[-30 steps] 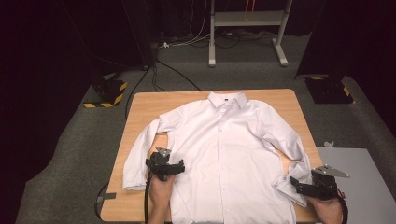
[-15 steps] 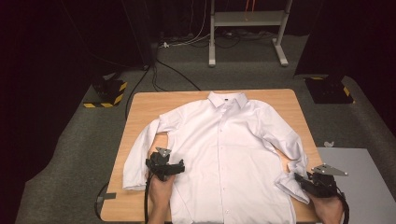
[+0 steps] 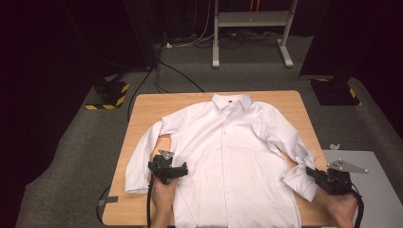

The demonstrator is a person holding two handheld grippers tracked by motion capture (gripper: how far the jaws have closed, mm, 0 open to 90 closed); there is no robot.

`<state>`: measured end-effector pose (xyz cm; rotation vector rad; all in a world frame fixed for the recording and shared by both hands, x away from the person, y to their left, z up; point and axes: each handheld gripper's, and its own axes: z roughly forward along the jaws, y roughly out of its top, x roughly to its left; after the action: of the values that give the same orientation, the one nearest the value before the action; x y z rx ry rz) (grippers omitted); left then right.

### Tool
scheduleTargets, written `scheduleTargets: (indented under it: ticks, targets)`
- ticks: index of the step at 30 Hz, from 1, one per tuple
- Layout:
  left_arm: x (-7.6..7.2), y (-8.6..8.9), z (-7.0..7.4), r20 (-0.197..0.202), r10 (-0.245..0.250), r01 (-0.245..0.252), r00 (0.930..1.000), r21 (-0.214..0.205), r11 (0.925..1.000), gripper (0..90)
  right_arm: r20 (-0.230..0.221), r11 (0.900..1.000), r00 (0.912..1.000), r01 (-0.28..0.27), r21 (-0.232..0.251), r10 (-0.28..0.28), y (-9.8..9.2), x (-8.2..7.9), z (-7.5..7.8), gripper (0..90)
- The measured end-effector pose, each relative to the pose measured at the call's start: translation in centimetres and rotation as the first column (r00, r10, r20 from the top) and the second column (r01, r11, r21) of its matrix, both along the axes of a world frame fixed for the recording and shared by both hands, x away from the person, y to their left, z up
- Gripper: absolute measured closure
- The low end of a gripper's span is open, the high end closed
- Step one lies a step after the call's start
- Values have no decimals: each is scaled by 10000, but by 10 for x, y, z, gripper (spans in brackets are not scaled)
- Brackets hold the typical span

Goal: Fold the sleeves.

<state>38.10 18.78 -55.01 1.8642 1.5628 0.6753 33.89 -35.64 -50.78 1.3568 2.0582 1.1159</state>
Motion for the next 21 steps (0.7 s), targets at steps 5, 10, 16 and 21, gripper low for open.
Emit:
scheduleTargets:
  ticks: [5, 10, 16, 21]
  targets:
    - [0, 0, 0, -1, 3, -3, 10000, -4, 10000, 6, 440, 9978, 9987, -271, 612, 244, 0, 6, 21, 850]
    - [0, 0, 0, 1, 0, 0, 10000, 1, 10000, 6, 826, 9913, 9952, -622, 1159, 528, 1, 14, 38, 851]
    - [0, 0, 0, -1, 5, -5, 10000, 0, 10000, 6, 1149, 9798, 9896, -1055, 1701, 866, 9, 23, 54, 852]
    - [0, 0, 0, 6, -12, 12, 10000, 20, 10000, 8, 1306, 9697, 9856, -1332, 2046, 1078, 17, 33, 68, 852]
